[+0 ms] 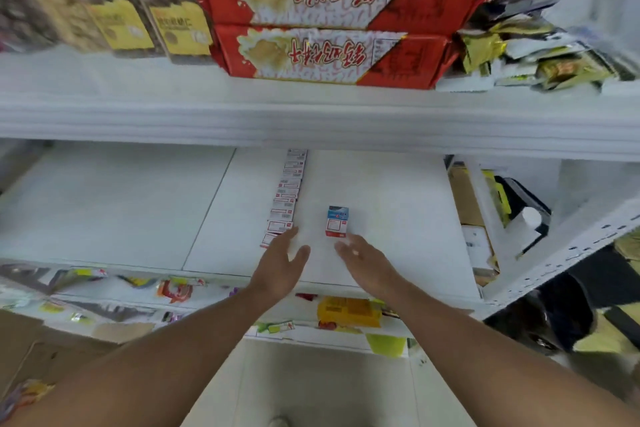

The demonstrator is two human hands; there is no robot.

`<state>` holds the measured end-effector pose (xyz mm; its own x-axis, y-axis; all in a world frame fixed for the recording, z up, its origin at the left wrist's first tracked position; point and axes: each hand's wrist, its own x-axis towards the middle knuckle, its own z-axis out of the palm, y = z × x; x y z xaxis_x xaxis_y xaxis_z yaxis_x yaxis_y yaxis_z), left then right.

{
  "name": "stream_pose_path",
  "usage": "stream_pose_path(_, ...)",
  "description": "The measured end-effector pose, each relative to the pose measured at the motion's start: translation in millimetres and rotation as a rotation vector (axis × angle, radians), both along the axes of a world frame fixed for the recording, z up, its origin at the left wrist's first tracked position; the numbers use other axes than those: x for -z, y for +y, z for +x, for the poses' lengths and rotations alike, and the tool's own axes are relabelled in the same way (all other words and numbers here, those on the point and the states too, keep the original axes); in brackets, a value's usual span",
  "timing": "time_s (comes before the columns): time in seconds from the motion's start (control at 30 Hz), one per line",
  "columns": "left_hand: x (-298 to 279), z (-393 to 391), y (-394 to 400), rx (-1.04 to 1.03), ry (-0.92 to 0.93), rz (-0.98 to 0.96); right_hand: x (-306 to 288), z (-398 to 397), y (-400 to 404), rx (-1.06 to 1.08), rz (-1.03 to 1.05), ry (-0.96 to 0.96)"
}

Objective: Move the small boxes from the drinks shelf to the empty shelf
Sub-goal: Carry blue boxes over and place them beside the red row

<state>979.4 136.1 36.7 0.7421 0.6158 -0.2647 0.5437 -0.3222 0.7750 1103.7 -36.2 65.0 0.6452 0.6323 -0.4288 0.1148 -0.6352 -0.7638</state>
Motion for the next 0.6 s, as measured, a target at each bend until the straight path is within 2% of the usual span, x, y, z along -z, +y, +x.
stream_pose_path(0.17,-44.6,-35.8,-5.0,0.156,0.129,0.268,-23.2,-14.9,-8.1,-0.168,-0.168,-0.243)
stream_pose_path(0.33,-83.2,-72.4,-0.5,0.268,0.268,0.258,-55.6,-42.6,-9.6,-0.275,-0.258,-0.480)
stream_pose_path(0.5,-112.8,-128.4,1.6,0.328,0.347,0.535,-81.9,-104.7,-6.3,-0.310,-0.293,-0.647)
stream_pose_path(0.6,-123.6,-170.4,1.7,0.325,0.364,0.615,-96.2,-145.0,-4.8,-0.382,-0.328,-0.709)
